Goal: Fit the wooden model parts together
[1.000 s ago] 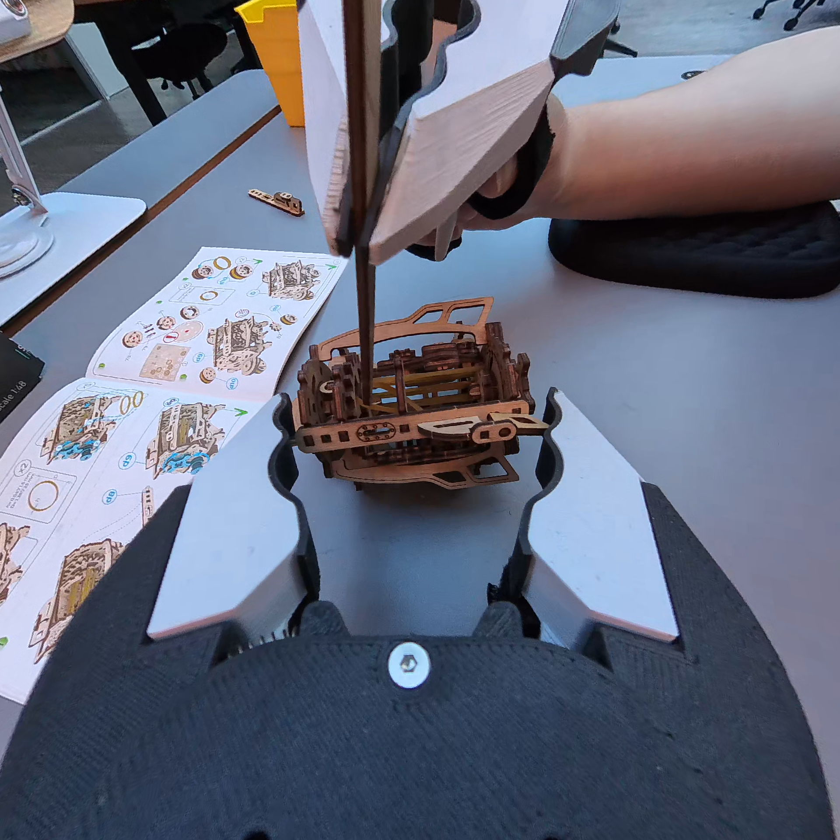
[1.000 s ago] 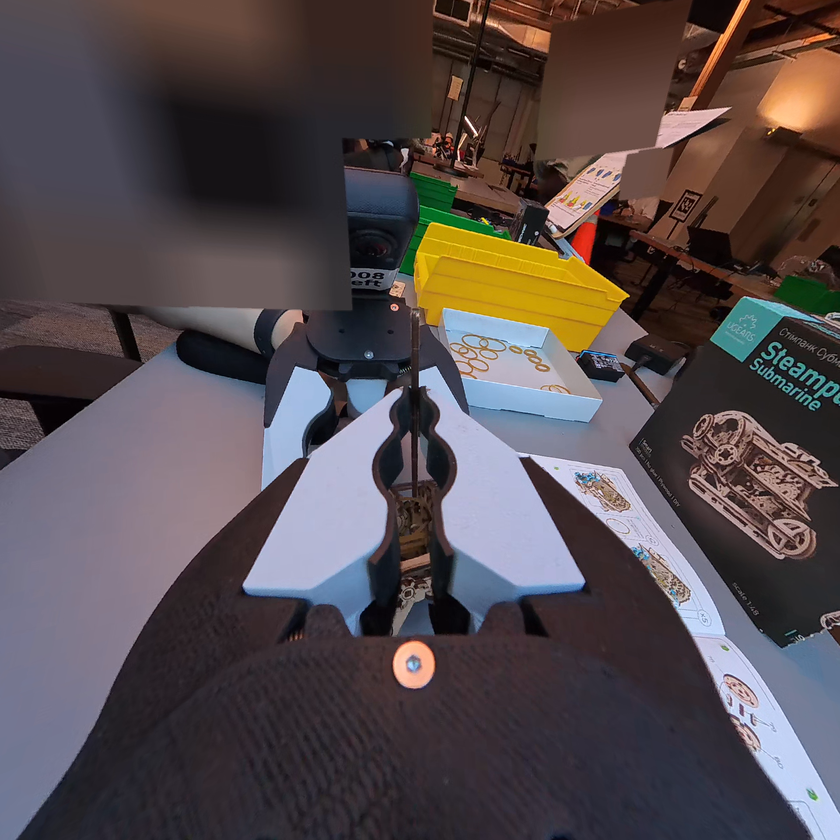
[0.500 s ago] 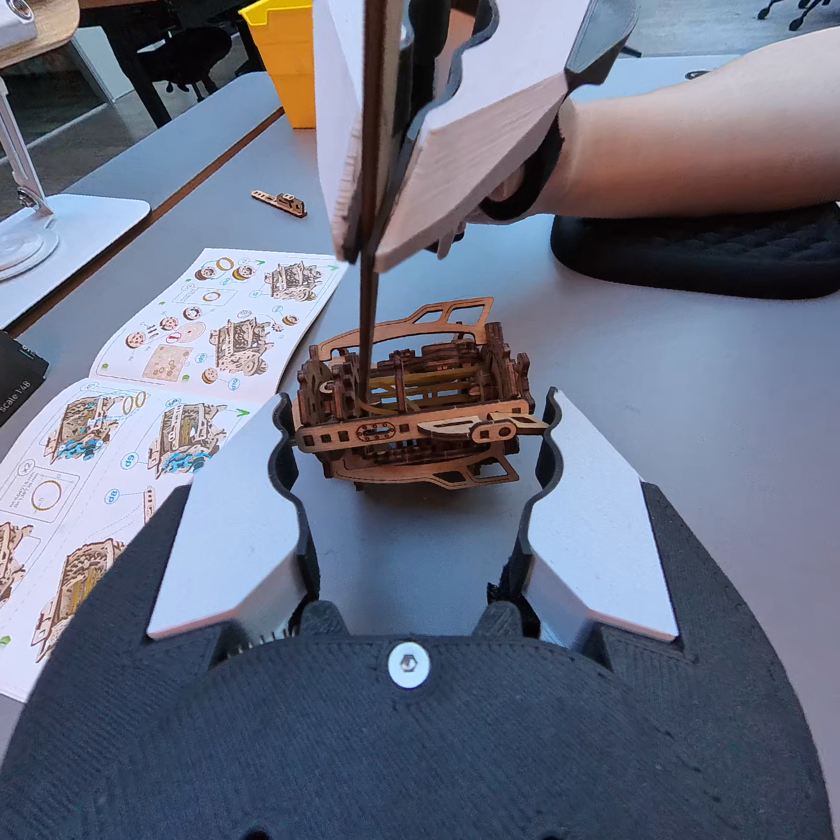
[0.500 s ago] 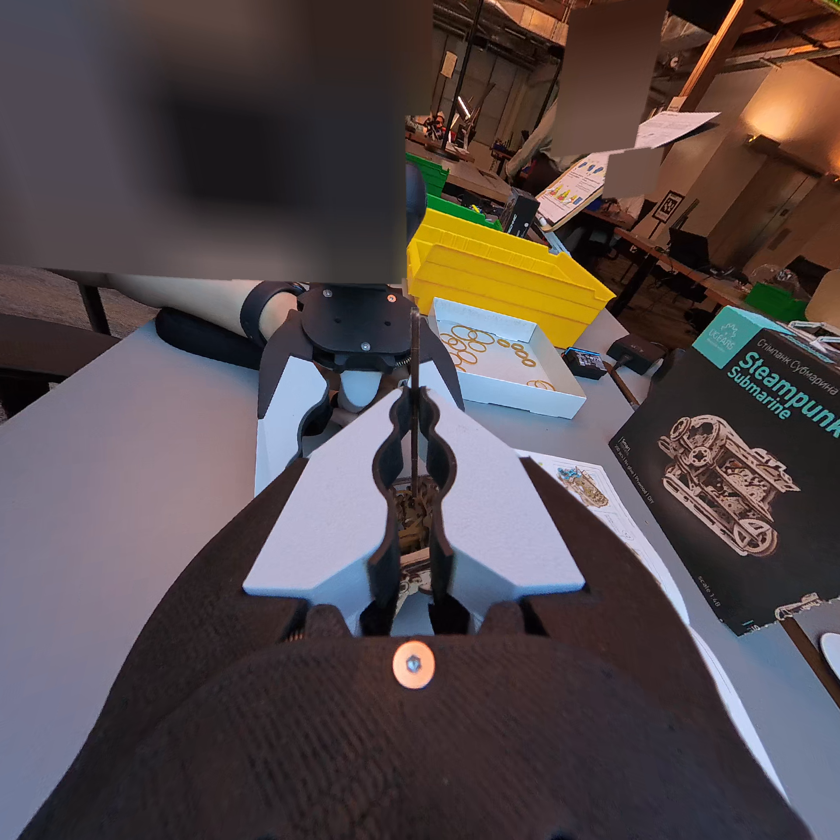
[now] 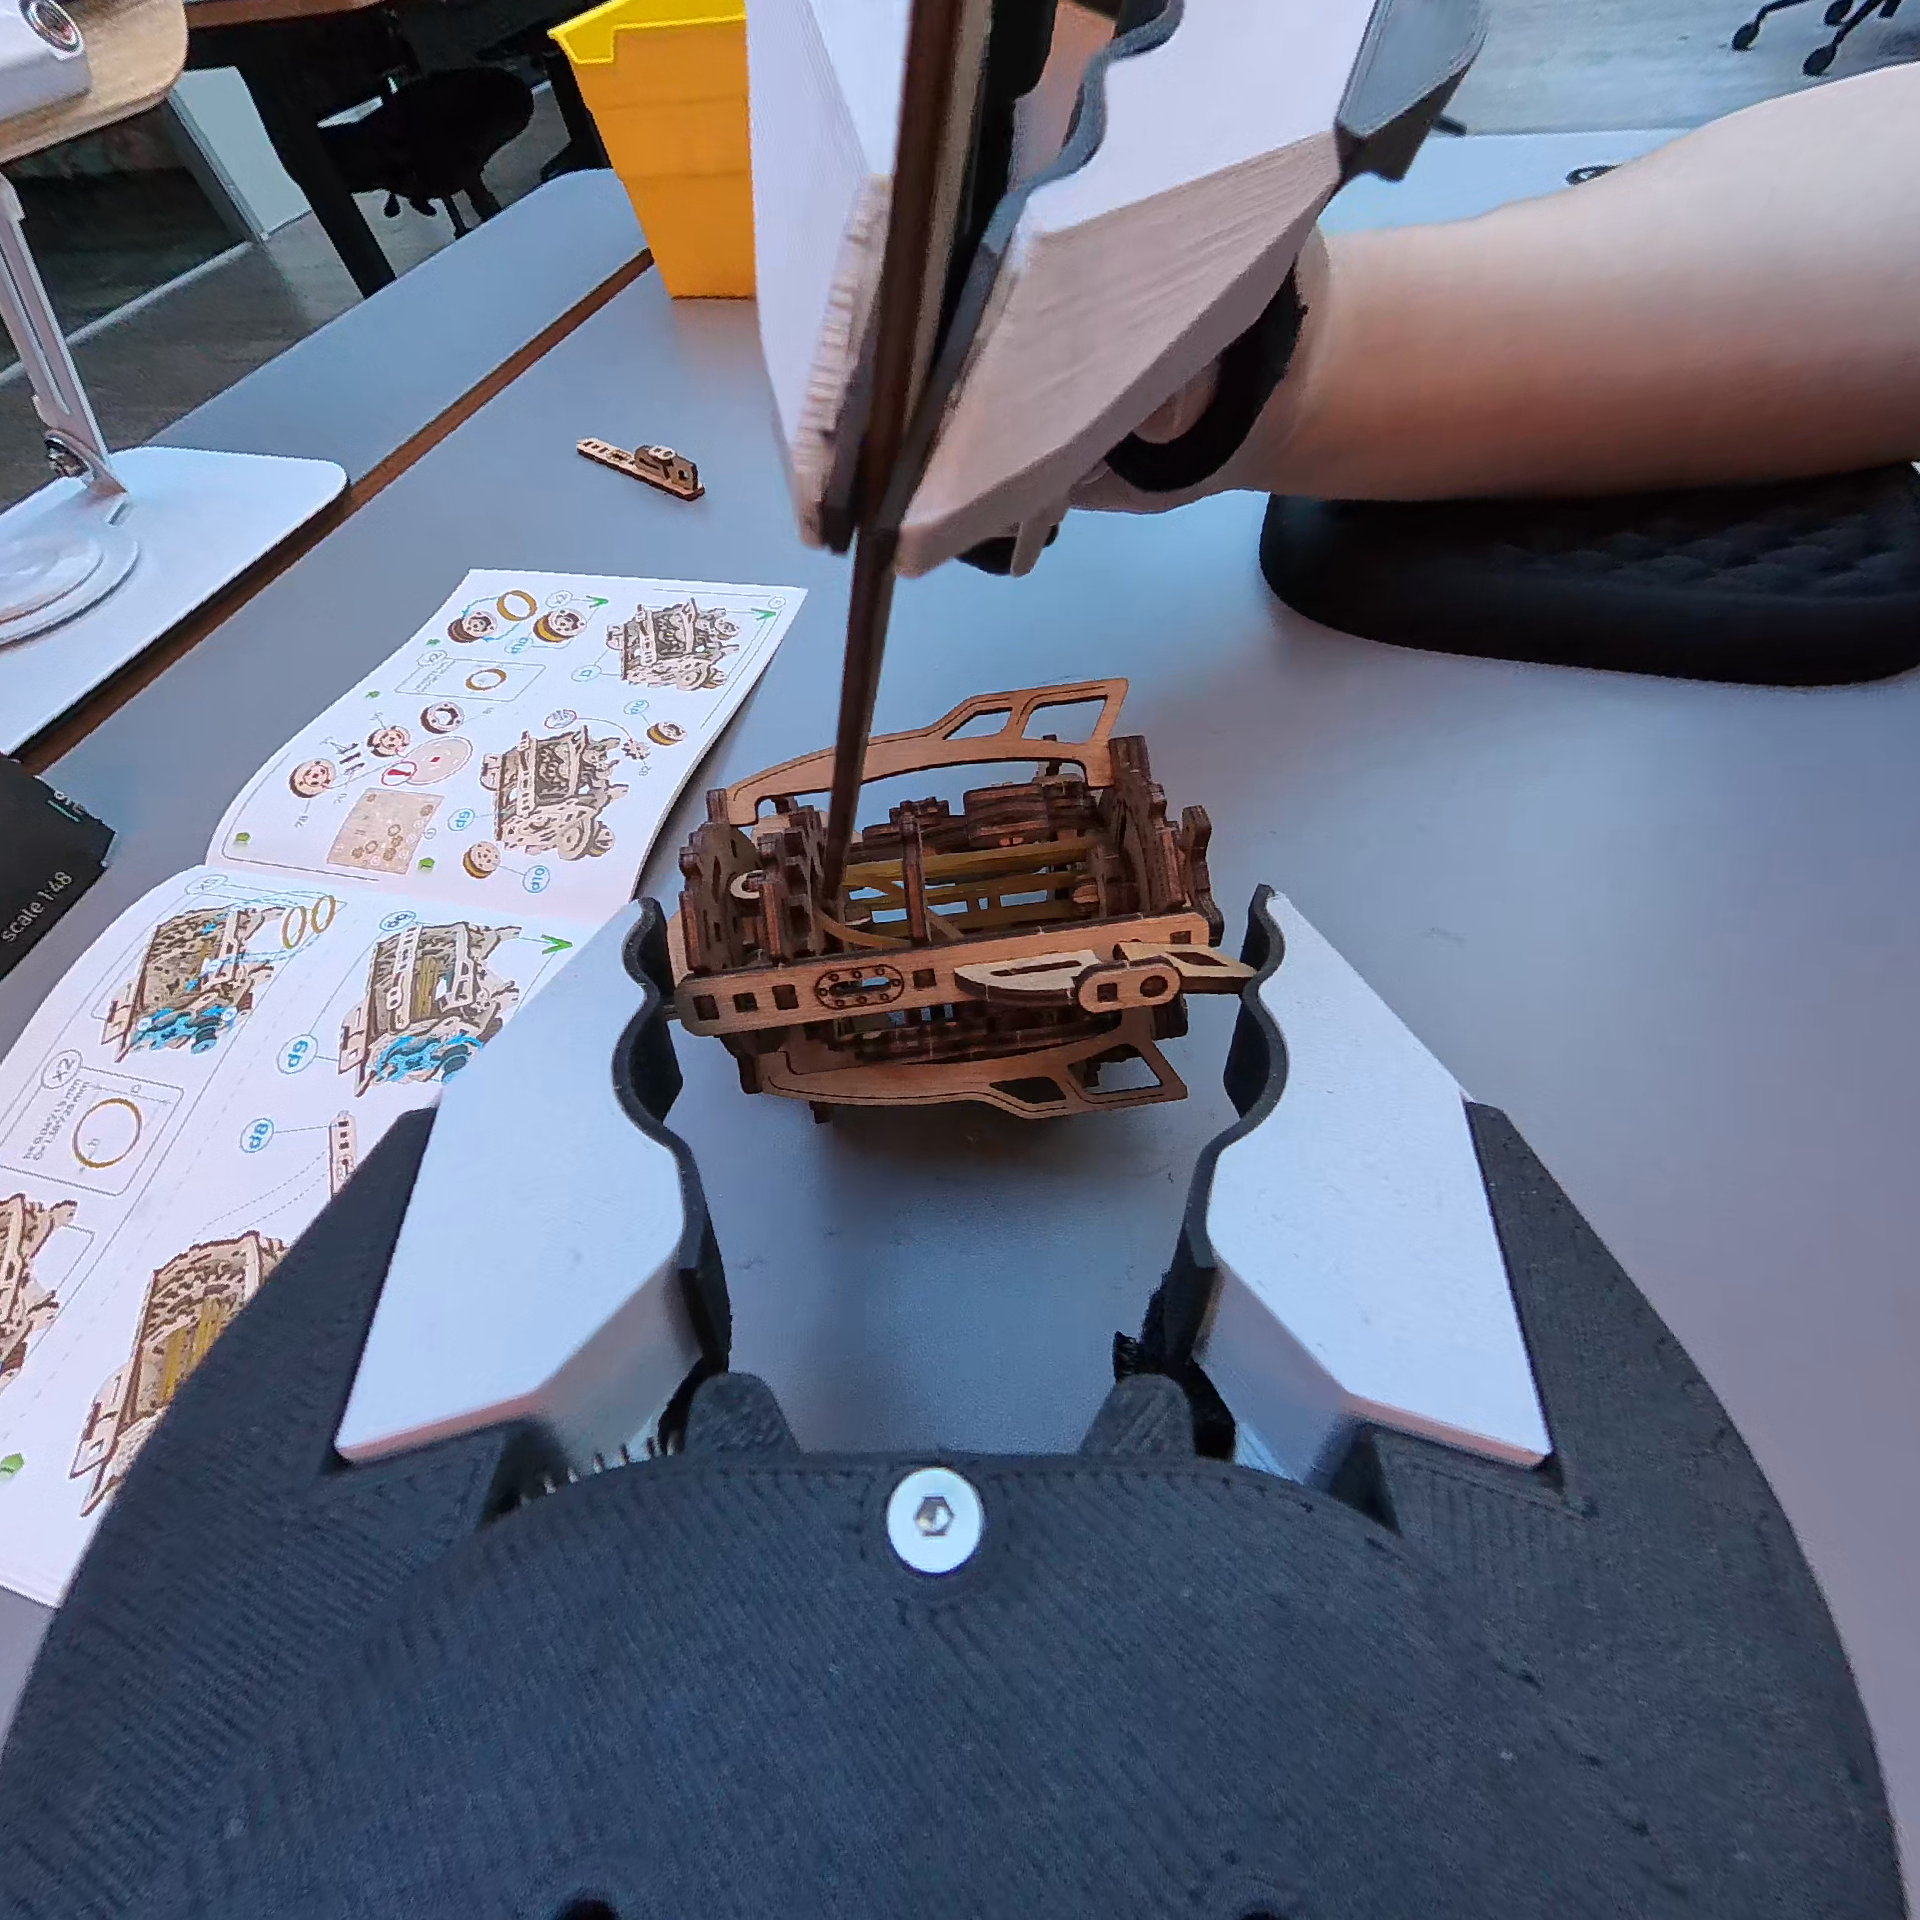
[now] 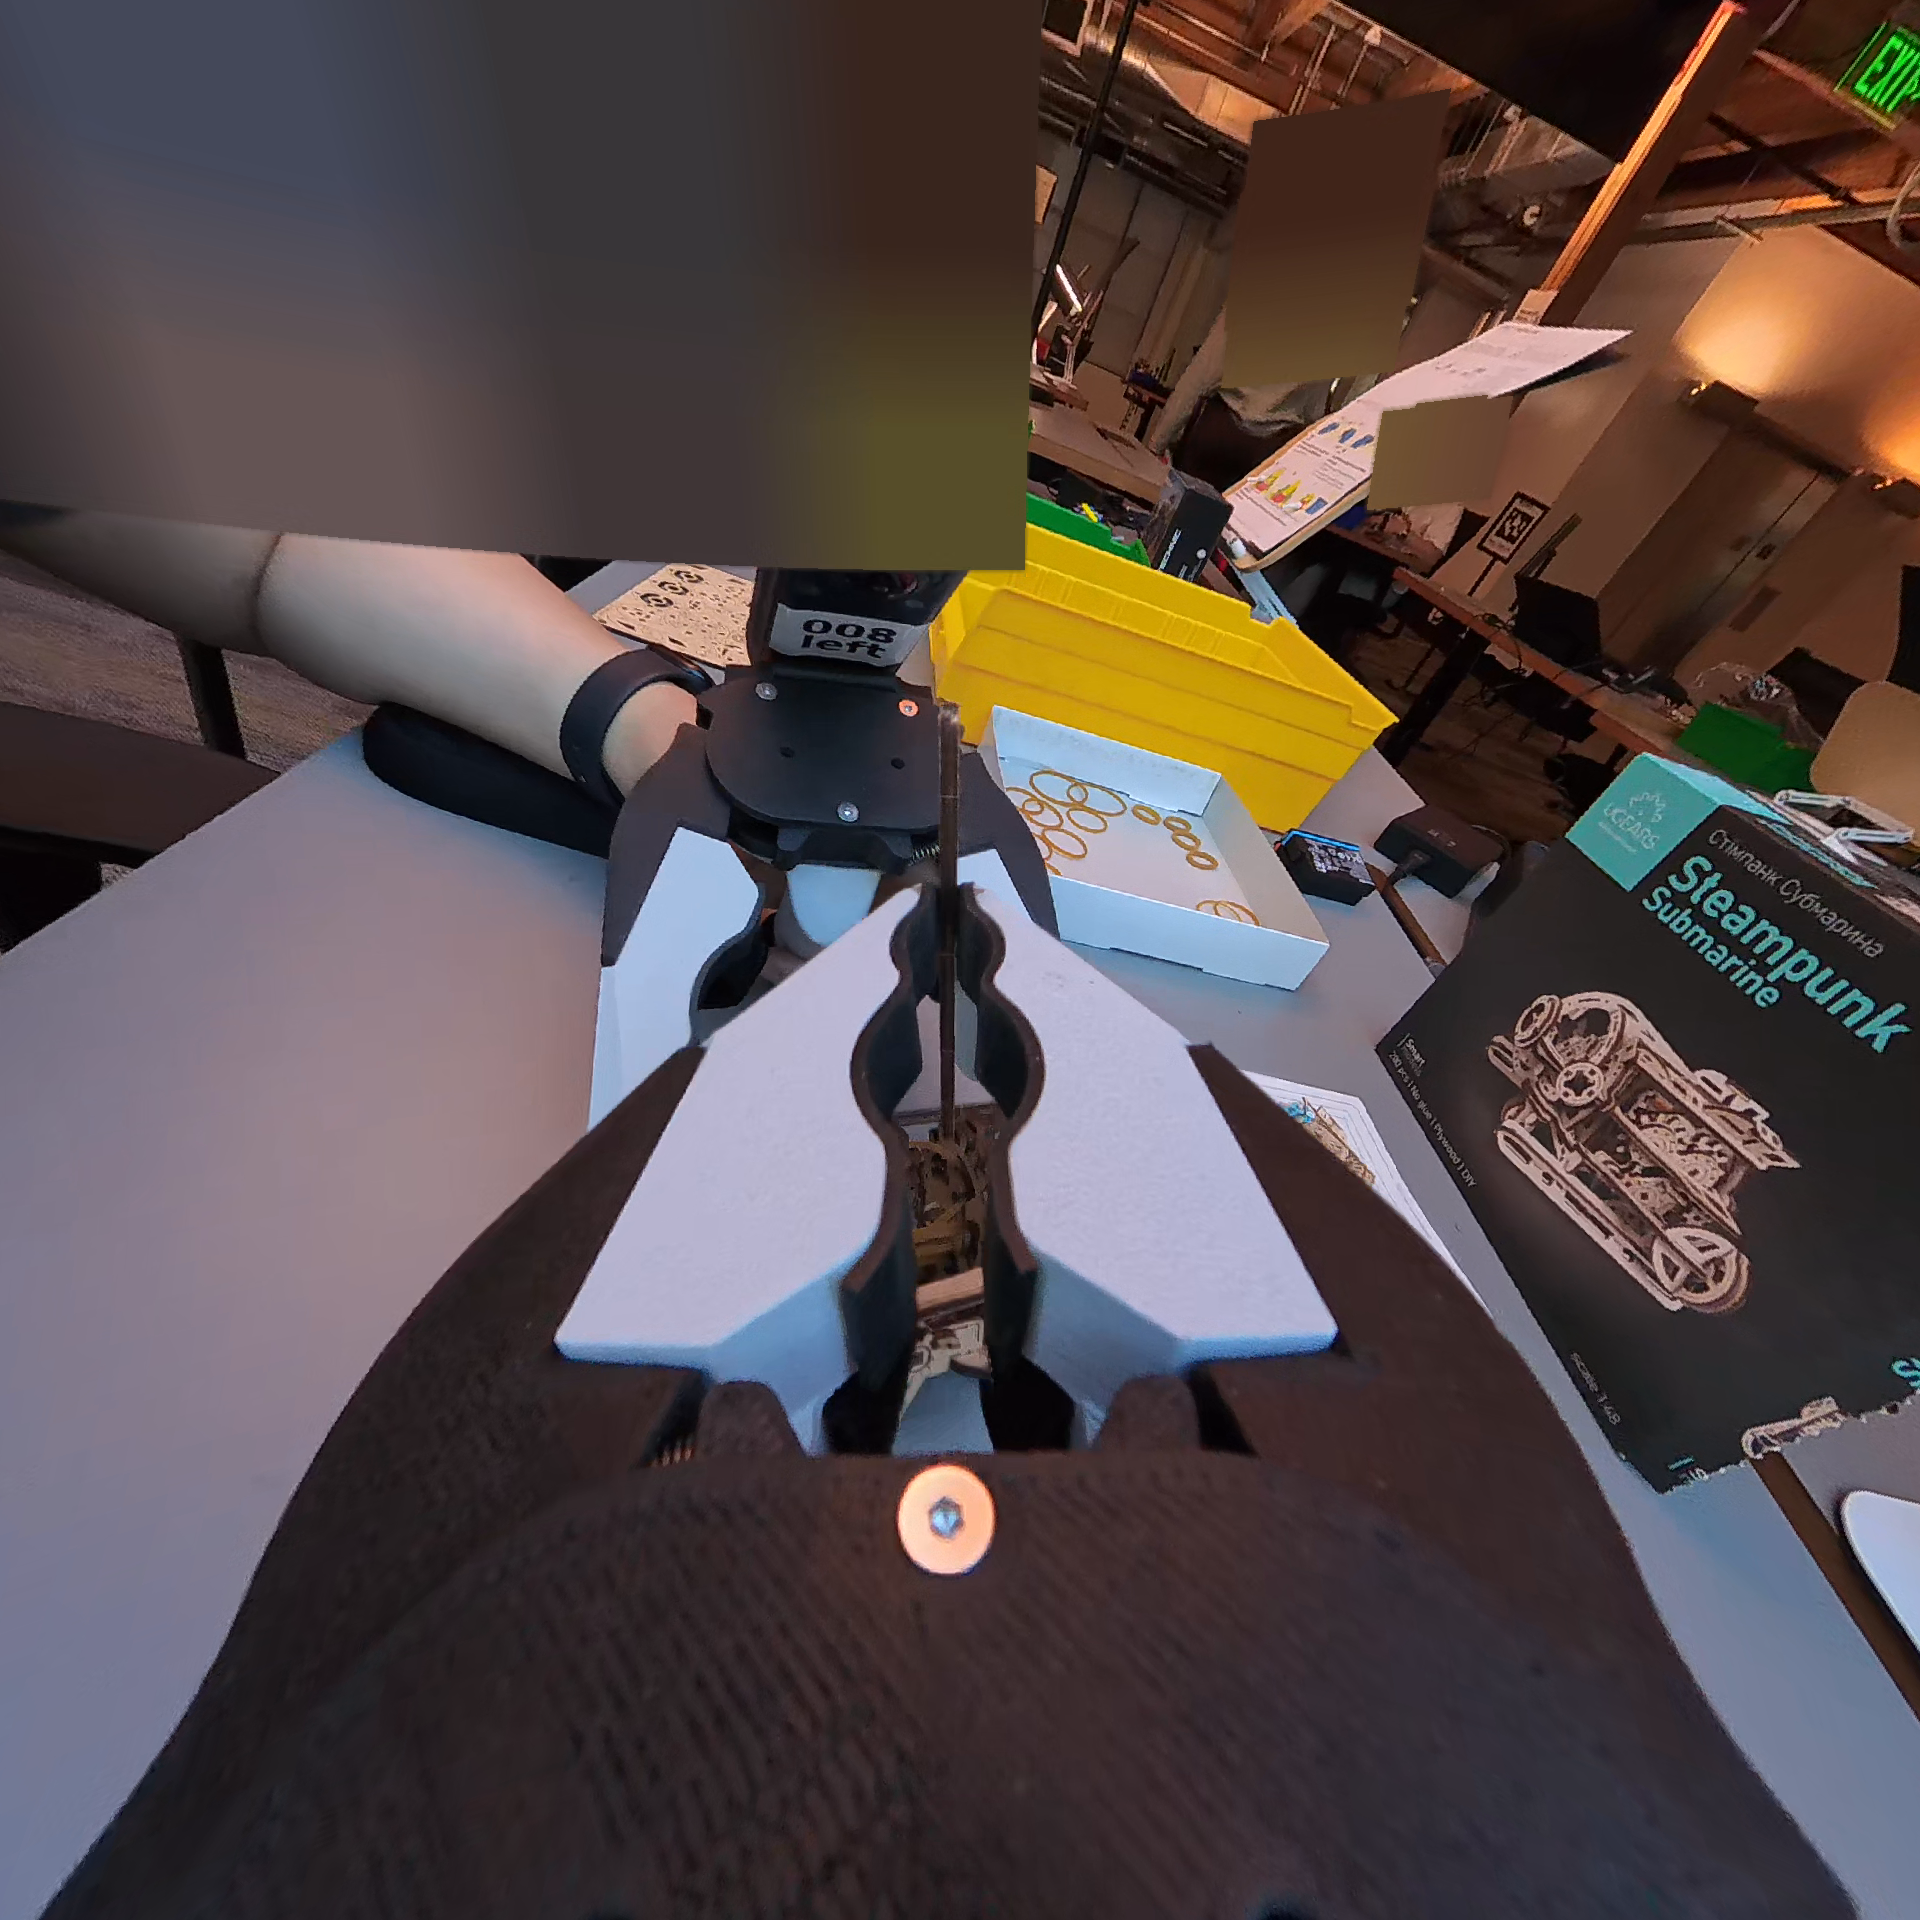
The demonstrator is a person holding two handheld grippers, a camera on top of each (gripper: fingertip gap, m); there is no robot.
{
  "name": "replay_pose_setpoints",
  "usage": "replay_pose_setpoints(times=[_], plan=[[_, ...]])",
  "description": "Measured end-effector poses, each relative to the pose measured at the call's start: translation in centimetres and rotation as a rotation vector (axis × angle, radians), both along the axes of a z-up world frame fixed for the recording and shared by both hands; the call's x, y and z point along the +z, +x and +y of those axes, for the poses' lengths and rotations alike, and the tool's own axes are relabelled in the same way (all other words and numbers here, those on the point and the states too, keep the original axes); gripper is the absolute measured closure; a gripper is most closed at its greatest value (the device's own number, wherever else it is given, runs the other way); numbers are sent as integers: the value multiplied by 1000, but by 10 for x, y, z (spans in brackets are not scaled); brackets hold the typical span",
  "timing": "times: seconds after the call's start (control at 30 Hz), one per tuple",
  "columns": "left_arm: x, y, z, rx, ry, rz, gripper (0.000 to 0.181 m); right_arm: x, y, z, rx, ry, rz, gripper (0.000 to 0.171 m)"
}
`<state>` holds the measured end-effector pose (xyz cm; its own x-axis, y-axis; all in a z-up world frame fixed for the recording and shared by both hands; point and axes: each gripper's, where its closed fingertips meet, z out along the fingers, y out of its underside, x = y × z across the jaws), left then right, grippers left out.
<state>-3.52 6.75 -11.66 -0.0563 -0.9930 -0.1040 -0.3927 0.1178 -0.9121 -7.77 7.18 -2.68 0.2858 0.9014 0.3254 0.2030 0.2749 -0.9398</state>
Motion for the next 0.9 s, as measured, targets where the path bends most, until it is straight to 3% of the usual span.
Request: replay_pose_setpoints(times=[0.37,0.9], plan=[[0,0,0,1,1,1,74,-18,-4,2,-8,-5,-90,171],[0,0,0,3,3,3,74,4,2,-1,-18,34,2,171]])
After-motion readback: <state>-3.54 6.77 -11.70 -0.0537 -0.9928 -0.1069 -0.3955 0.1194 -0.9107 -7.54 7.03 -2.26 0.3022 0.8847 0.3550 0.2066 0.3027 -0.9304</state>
